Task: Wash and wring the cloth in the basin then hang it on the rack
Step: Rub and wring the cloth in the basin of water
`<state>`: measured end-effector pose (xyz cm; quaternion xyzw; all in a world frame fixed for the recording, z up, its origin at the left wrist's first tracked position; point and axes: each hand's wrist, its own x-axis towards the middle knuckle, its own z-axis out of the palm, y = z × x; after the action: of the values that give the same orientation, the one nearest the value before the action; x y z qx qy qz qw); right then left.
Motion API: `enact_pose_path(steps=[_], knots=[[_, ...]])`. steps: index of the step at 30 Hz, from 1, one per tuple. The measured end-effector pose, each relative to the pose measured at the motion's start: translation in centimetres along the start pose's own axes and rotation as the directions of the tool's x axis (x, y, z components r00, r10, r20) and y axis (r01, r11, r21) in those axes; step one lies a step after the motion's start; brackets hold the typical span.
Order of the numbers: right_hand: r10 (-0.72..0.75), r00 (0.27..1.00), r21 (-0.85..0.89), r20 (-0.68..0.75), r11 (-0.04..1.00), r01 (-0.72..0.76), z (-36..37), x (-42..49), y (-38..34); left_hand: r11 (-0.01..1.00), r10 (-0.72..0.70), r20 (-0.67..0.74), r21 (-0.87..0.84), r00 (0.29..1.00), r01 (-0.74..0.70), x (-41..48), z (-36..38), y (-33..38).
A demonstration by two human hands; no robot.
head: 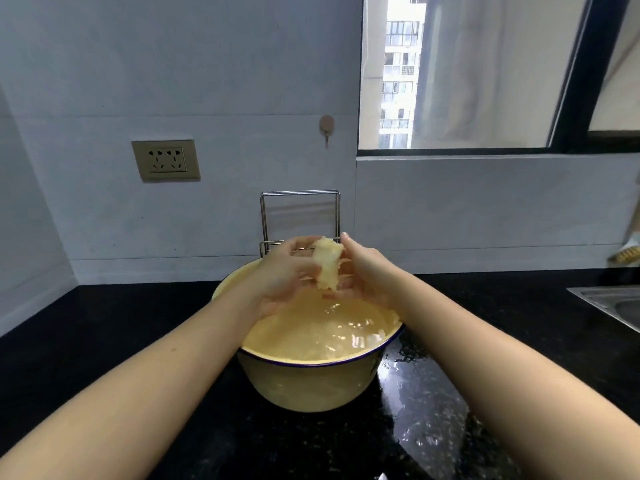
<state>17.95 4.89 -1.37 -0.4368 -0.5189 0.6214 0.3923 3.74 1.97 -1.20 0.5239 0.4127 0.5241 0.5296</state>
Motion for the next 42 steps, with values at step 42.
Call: enact_pose_path(steps=[42], knots=[[-0.259, 0.963, -0.251, 0.071, 0.930, 0.269, 4.1, -1.2, -6.2, 0.911, 0.401, -0.386, 0.261, 0.831, -0.318, 0.1, -1.2, -0.1]])
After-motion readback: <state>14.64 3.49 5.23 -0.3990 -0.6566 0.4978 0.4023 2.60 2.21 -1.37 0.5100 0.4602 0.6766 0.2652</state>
